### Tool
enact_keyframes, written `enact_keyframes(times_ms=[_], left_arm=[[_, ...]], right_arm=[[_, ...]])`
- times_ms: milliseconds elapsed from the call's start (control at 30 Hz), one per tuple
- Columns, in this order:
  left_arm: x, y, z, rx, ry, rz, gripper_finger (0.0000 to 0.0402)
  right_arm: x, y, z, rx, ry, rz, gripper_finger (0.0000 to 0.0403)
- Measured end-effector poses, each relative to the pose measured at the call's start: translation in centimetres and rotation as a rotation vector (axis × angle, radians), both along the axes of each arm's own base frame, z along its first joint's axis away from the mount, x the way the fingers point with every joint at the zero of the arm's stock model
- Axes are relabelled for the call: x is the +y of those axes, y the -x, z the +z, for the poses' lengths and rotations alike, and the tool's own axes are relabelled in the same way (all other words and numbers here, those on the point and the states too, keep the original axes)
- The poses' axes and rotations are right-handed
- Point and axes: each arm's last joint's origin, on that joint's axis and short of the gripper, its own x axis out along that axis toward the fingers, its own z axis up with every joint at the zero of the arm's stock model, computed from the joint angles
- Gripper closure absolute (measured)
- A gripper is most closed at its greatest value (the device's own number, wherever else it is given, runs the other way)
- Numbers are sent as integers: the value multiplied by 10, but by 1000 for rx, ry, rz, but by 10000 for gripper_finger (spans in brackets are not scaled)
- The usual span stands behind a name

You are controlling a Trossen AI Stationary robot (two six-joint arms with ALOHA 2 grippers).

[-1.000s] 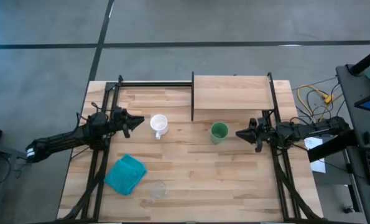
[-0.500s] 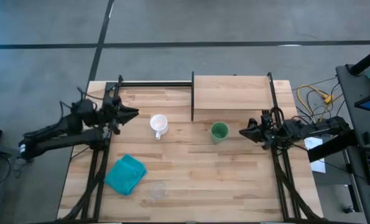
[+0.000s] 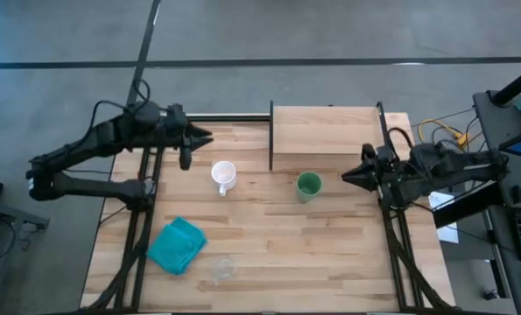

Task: Stack small to large cups/mugs on shelf
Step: Put the green cup on the shelf

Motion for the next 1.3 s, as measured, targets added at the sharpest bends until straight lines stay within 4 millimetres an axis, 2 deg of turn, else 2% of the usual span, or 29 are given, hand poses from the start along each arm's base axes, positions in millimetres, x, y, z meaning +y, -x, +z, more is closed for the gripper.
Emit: enact_keyframes(times_ms=[200, 333, 467, 567, 800, 1100, 1300], left_arm=[[4, -8, 8, 123, -5, 25, 327], [5, -10, 8, 124, -5, 25, 327], [5, -10, 8, 126, -5, 25, 327], [4, -7, 10, 114, -9, 26, 327], [2, -2, 14, 94, -20, 36, 327], [2, 1, 15, 91, -33, 49, 327], [1, 2, 16, 87, -39, 48, 327]], right_arm=[[4, -21, 46, 198, 243, 51, 360], [7, -35, 68, 272, 269, 59, 360], [10, -48, 82, 340, 265, 69, 360], [11, -55, 85, 436, 276, 77, 360], [15, -75, 68, 777, 255, 70, 339], [24, -127, 28, 996, 290, 93, 265], [31, -156, 1, 1111, 286, 169, 246]])
